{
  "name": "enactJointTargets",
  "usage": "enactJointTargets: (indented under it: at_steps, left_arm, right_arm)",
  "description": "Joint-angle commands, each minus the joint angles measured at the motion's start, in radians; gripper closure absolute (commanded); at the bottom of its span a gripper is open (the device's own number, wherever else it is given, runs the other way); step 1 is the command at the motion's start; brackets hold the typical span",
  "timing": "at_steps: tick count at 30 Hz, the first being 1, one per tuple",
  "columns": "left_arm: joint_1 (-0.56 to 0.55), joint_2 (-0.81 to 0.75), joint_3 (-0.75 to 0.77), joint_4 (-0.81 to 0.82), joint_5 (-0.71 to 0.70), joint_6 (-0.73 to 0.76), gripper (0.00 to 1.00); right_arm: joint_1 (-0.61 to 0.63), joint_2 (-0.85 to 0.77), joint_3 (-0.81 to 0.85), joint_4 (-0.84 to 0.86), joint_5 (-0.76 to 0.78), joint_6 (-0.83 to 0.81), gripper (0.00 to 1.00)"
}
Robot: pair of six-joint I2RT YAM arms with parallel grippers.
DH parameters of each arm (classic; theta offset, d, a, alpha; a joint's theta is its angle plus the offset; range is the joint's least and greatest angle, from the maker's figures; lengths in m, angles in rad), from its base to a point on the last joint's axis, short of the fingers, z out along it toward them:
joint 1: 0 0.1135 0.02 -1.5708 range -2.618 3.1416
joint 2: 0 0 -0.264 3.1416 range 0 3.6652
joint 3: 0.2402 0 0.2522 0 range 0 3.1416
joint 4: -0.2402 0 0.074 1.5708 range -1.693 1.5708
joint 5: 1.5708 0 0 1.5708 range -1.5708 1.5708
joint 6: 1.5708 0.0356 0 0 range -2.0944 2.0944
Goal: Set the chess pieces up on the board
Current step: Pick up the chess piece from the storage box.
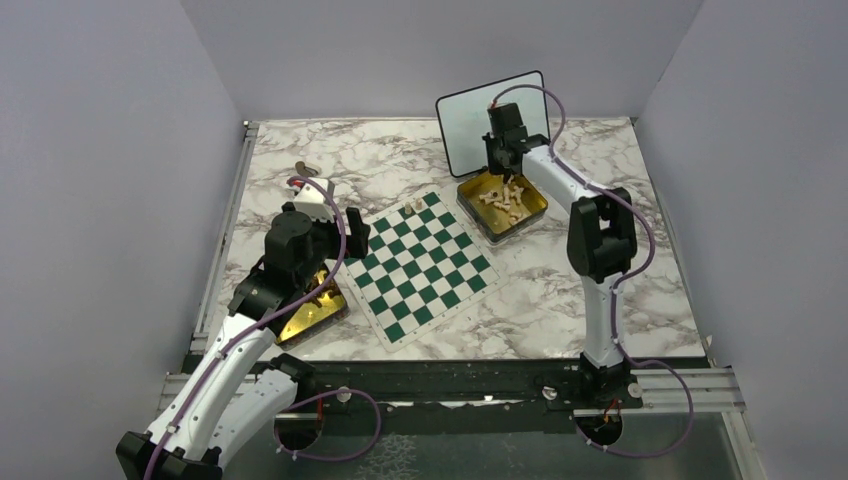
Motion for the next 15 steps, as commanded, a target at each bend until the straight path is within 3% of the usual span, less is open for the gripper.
enactJointTargets:
  at_steps: [1, 15]
  left_arm:
    - [-0.006, -0.002, -0.002, 0.012, -0.008, 0.010, 0.01]
    - [-0.006, -0.006, -0.001, 0.016, -0.002, 0.008, 0.01]
  right_arm:
    - [-0.006, -0.121, 0.003, -0.047, -0.094, 0.050, 0.90]
    - [0.118, -0.190, -0.090, -0.031, -0.163, 0.120, 0.91]
